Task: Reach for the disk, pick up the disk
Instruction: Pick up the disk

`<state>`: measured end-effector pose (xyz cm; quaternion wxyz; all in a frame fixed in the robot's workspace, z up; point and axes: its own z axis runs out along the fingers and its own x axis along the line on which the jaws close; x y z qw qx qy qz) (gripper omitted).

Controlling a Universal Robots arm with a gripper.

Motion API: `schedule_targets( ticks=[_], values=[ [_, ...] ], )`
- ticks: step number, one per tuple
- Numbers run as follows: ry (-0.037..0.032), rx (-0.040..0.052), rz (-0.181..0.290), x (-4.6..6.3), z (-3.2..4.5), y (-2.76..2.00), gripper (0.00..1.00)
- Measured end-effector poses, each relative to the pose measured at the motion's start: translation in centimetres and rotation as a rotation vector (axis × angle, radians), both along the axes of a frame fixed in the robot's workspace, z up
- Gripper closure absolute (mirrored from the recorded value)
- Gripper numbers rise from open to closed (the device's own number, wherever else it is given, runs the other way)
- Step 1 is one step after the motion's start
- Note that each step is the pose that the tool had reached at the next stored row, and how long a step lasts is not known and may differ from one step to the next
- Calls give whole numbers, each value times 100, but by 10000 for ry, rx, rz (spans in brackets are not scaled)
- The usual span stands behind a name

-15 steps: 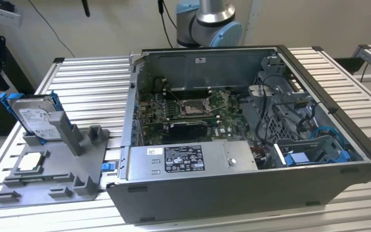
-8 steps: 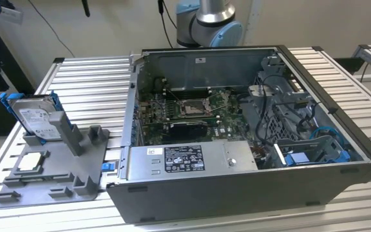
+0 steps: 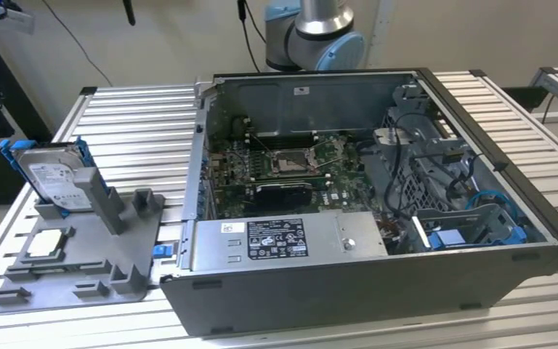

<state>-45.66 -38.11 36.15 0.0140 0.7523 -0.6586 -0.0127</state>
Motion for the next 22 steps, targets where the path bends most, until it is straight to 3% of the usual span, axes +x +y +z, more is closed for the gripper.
schedule_targets(
  ticks=[4,10,14,15,22],
  values=[
    [0,24,-141,13,-13,0,100],
    [0,23,-1117,14,-61,0,100],
    [0,24,-1399,25,-72,14,100],
    [-1,24,-1431,27,-74,21,0],
    [-3,25,-1544,44,-140,92,0]
  ],
)
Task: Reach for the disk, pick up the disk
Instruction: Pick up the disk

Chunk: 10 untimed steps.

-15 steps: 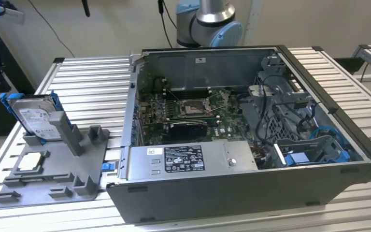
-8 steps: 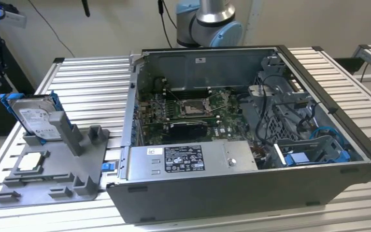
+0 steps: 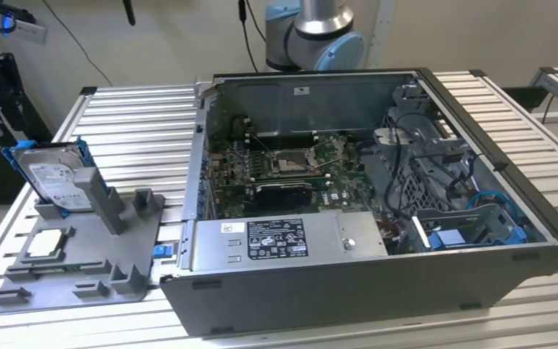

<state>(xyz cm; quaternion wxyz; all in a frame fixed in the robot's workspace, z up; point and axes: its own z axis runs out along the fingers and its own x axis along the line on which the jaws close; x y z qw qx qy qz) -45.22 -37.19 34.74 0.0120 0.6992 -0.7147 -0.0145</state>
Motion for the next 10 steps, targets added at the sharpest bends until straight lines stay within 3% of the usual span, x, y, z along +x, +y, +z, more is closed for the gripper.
schedule_targets(
  ticks=[10],
  values=[
    [3,-1,-1,2,-181,21,0]
  ],
)
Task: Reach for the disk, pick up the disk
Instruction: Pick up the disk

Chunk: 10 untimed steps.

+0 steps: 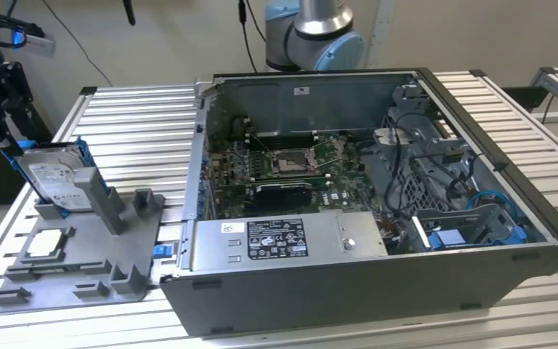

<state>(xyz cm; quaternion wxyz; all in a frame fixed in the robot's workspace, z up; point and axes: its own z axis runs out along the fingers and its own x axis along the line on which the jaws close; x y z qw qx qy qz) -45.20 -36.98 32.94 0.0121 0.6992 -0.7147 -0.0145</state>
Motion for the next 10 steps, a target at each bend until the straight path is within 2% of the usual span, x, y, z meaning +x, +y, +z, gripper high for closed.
schedule_targets(
  ticks=[10],
  values=[
    [0,0,0,0,-182,0,0]
  ],
)
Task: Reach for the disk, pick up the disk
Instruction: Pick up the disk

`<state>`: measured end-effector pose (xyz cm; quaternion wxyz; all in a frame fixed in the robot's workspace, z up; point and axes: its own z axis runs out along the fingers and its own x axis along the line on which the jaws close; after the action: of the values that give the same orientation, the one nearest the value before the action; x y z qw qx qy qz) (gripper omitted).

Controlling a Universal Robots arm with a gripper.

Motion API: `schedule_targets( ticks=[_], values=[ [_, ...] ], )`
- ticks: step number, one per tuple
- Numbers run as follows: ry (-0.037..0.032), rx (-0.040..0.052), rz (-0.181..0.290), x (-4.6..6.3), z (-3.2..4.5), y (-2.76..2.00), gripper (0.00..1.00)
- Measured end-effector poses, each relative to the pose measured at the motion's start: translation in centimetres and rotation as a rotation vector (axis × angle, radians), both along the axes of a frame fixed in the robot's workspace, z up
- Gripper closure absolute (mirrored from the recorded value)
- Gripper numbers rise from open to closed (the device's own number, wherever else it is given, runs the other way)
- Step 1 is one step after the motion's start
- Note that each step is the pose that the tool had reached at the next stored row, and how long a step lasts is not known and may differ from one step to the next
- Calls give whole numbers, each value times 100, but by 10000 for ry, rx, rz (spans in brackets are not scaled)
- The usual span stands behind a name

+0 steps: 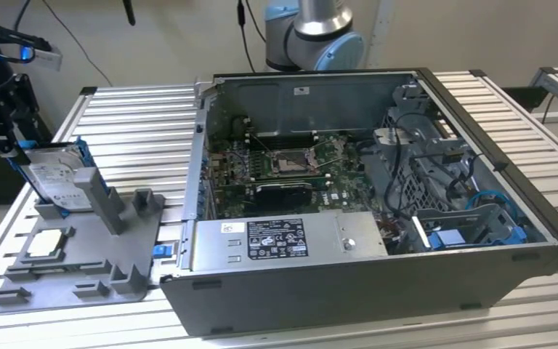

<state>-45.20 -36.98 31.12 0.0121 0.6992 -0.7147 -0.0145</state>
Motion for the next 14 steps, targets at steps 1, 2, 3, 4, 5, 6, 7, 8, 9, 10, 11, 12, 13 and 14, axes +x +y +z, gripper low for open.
schedule_targets(
  ticks=[1,2,3,4,5,6,7,8,9,10,11,12,13,14],
  values=[
    [-1,0,0,0,-18,0,0],
    [-1,1,0,0,-37,0,0],
    [0,0,0,0,-55,0,0],
    [0,0,0,0,-71,0,0],
    [-3,0,0,0,-90,0,0],
    [-12,0,0,0,-110,0,0],
    [-24,0,-1,0,-128,0,0],
    [-27,1,-1,-1,-137,0,0],
    [-26,0,-1,-1,-136,0,0],
    [-25,-1,-1,-1,-136,0,0],
    [-25,-1,0,-1,-137,0,0],
    [-31,-1,0,-3,-143,0,0],
    [-44,0,-1,-7,-154,0,0],
    [-60,0,-1,-12,-168,0,0]
  ],
)
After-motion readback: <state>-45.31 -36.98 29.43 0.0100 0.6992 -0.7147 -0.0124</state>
